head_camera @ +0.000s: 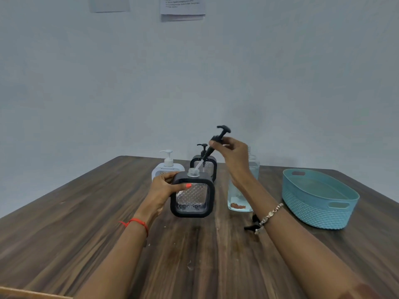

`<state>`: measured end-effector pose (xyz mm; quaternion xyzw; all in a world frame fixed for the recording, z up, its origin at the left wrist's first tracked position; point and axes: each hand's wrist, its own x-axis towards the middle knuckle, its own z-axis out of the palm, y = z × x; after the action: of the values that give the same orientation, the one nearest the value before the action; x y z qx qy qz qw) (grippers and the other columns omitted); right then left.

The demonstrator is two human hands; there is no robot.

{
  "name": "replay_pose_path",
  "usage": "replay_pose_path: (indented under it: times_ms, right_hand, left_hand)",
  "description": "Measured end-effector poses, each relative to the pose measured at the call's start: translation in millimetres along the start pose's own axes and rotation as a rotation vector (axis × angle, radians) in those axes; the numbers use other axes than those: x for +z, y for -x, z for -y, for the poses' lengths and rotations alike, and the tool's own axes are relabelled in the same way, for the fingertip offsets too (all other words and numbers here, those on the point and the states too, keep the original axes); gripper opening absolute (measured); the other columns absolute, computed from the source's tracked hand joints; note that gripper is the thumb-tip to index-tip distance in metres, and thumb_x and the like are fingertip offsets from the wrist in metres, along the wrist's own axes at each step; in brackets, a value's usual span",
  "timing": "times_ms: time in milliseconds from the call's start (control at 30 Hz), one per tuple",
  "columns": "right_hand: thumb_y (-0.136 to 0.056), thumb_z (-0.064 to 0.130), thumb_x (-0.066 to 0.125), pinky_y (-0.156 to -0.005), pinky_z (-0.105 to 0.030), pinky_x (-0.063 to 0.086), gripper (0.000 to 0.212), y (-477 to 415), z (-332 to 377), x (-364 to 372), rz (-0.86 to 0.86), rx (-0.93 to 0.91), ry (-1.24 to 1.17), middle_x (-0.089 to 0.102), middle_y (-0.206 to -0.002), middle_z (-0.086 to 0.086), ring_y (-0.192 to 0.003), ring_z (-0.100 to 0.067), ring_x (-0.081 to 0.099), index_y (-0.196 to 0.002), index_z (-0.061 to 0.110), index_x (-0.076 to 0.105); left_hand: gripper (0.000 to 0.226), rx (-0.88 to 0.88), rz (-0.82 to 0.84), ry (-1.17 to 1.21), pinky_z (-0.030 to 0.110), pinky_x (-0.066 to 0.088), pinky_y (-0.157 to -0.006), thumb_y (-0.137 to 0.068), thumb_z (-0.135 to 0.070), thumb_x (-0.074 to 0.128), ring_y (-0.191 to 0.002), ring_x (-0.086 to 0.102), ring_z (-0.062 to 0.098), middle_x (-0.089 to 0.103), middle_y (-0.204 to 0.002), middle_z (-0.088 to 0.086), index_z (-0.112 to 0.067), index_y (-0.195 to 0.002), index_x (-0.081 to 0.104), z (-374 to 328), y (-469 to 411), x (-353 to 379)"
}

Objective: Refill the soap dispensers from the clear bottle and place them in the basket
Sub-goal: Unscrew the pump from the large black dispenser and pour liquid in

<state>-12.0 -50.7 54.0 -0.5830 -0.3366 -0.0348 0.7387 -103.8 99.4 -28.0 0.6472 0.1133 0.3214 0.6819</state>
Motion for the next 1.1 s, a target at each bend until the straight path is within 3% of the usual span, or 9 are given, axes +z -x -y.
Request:
replay_pose_path:
  times_ms: [133,233,400,567,667,767,833,967,1100]
  right_hand:
    - [-0.074,0.012,0.075,-0.07,-0.022,0.048,0.022,-0.8,-16.3,-16.6,-0.105,-0.187,0.084,0.068,-0.09,-0.004,-0.079,-0.014,0.06,-0.093,0.016,0.067]
    - [-0.07,0.002,0.073,-0.066,-0.022,0.049,0.024,13.4,-49.4,-28.8,0.148,-0.376,0.393,0.065,-0.094,-0.003,-0.083,-0.015,0.06,-0.09,0.013,0.066]
    - [-0.075,-0.01,0.054,-0.087,-0.027,0.045,0.035,48.1,-105.6,-42.7,0.745,-0.44,0.898,0.057,-0.106,-0.012,-0.101,-0.021,0.053,-0.106,0.002,0.064]
    - [-0.075,-0.012,0.048,-0.094,-0.031,0.042,0.049,57.4,-116.5,-48.7,0.859,-0.332,1.076,0.05,-0.117,-0.011,-0.111,-0.022,0.046,-0.121,0.004,0.057]
    - [-0.067,-0.011,0.047,-0.092,-0.028,0.045,0.051,52.6,-104.4,-60.2,0.667,-0.368,0.93,0.058,-0.113,-0.008,-0.108,-0.015,0.051,-0.112,0.007,0.062]
    - [-0.067,-0.013,0.054,-0.081,-0.017,0.043,0.032,39.3,-86.9,-76.4,0.041,-0.436,0.664,0.059,-0.092,-0.003,-0.089,-0.007,0.051,-0.087,0.011,0.062]
    - [-0.07,-0.003,0.07,-0.076,-0.017,0.039,0.036,21.8,-78.2,-88.9,-0.258,-0.307,0.549,0.053,-0.097,-0.001,-0.088,-0.009,0.048,-0.095,0.016,0.053]
    - [-0.054,0.034,0.088,-0.089,-0.03,0.043,0.094,-23.3,-90.3,-115.8,-0.178,0.085,0.38,0.044,-0.119,0.001,-0.107,-0.015,0.046,-0.131,0.018,0.035]
    - [-0.048,0.023,0.09,-0.078,-0.026,0.051,0.106,-41.8,-109.4,-122.3,0.117,0.306,0.169,0.053,-0.129,-0.008,-0.107,-0.02,0.056,-0.137,0.011,0.035]
  left_hand:
    - [0.038,0.019,-0.106,0.011,0.016,0.054,-0.057,-0.061,0.008,0.077,-0.07,0.066,0.015,0.069,-0.084,0.006,-0.004,-0.095,0.067,-3.1,2.0,-8.8]
    - [0.036,0.041,-0.178,0.057,0.011,0.047,-0.045,-0.065,0.008,0.075,-0.052,0.063,0.0,0.068,-0.075,0.001,-0.003,-0.098,0.065,-8.7,2.9,-9.8]
    - [0.039,0.079,-0.198,0.094,0.012,0.046,-0.042,-0.069,0.003,0.074,-0.05,0.061,-0.005,0.065,-0.084,0.002,-0.01,-0.104,0.061,-13.8,-0.2,-1.7]
    - [0.033,0.005,-0.106,0.099,0.026,0.049,-0.058,-0.074,-0.007,0.074,-0.064,0.064,0.006,0.066,-0.085,-0.005,-0.029,-0.093,0.057,-14.2,-7.0,10.4]
    - [0.028,-0.018,-0.054,0.096,0.028,0.049,-0.061,-0.076,-0.008,0.072,-0.066,0.063,0.008,0.069,-0.074,-0.011,-0.03,-0.089,0.06,-12.1,-14.1,17.1]
    - [0.023,-0.022,-0.019,0.079,0.023,0.05,-0.053,-0.077,-0.006,0.07,-0.058,0.065,0.003,0.07,-0.069,-0.013,-0.024,-0.09,0.064,-9.7,-18.9,26.6]
    - [0.025,-0.018,-0.001,0.076,0.019,0.049,-0.046,-0.077,-0.004,0.069,-0.056,0.065,0.002,0.069,-0.076,-0.006,-0.017,-0.097,0.064,-7.9,-22.5,32.9]
    - [0.024,-0.022,0.01,0.101,0.018,0.051,-0.047,-0.075,0.0,0.069,-0.058,0.067,0.005,0.072,-0.073,-0.007,-0.013,-0.095,0.064,-3.5,-33.8,40.5]
    - [0.025,-0.016,0.045,0.127,0.02,0.053,-0.051,-0.073,0.003,0.07,-0.063,0.069,0.01,0.074,-0.073,-0.004,-0.011,-0.093,0.066,1.0,-44.7,45.7]
